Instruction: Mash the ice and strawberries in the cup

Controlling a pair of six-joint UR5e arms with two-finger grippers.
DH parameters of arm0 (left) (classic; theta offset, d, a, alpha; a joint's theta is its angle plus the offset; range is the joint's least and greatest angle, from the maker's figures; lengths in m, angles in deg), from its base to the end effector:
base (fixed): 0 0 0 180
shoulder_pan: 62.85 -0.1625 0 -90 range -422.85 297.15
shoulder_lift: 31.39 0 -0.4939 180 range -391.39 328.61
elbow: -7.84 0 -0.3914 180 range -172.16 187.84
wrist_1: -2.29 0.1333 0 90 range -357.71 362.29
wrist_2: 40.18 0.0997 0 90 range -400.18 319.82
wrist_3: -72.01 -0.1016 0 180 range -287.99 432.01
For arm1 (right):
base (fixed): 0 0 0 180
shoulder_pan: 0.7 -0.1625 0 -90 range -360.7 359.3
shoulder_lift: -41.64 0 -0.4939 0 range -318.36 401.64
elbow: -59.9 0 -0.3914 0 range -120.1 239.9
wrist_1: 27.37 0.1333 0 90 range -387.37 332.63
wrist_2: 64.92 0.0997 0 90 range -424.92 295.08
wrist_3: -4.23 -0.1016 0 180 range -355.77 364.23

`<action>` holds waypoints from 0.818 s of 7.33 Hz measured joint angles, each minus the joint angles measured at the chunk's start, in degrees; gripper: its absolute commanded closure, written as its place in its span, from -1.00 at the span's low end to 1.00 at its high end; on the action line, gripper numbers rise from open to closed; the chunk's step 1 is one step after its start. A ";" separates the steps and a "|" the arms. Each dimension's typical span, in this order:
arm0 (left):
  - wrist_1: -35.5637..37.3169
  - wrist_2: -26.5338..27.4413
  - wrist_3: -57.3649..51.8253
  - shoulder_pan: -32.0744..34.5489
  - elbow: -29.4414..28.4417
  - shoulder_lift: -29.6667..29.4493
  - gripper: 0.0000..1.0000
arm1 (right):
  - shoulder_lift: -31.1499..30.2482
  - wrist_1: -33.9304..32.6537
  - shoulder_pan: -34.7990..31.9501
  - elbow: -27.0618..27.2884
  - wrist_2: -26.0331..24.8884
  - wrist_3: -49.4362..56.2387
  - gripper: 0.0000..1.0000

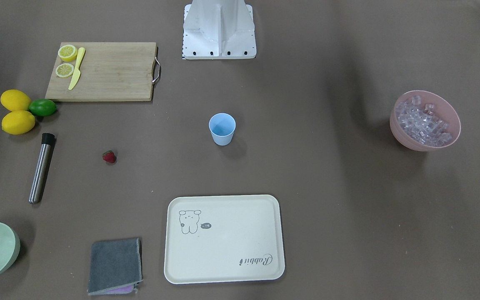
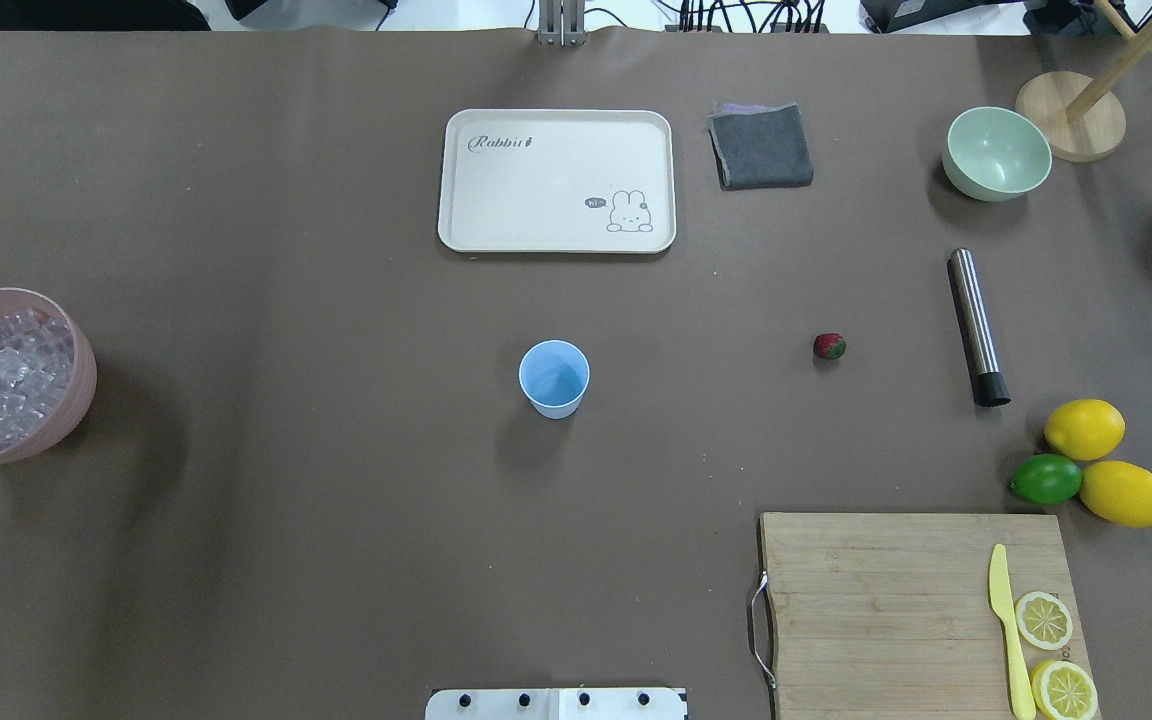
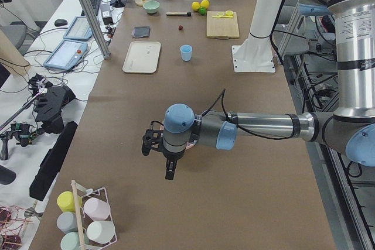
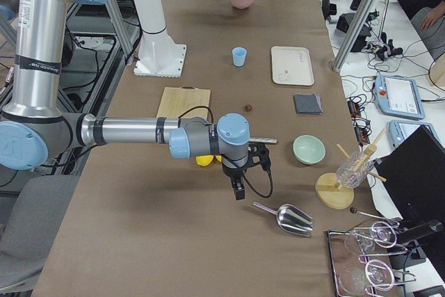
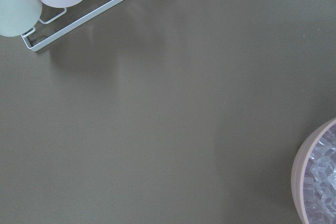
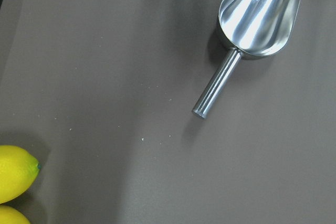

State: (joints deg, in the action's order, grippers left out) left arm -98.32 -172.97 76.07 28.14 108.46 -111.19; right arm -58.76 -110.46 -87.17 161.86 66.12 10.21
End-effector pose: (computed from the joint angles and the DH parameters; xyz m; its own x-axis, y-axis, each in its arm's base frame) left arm -0.0715 -0.4149 0.6998 0.7329 0.0475 -0.6786 0.0690 0.9872 0.1436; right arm 0.0411 -0.4153 0.6987 0.7365 -0.2450 0.6305 0.1384 0.9669 0.2141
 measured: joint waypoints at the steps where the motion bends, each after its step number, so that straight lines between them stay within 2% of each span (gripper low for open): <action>1: -0.04 -0.39 0.18 -0.02 0.16 0.28 -0.96 | 0.01 0.02 0.03 0.06 0.00 0.00 -1.00; 6: -0.36 -2.56 -0.04 -0.20 0.44 0.39 -0.96 | -0.12 0.12 0.07 0.22 0.17 0.00 -1.00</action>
State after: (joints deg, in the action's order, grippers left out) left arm -98.68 -175.53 76.03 27.94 108.91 -110.80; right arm -58.88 -110.35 -87.10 162.08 66.29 10.21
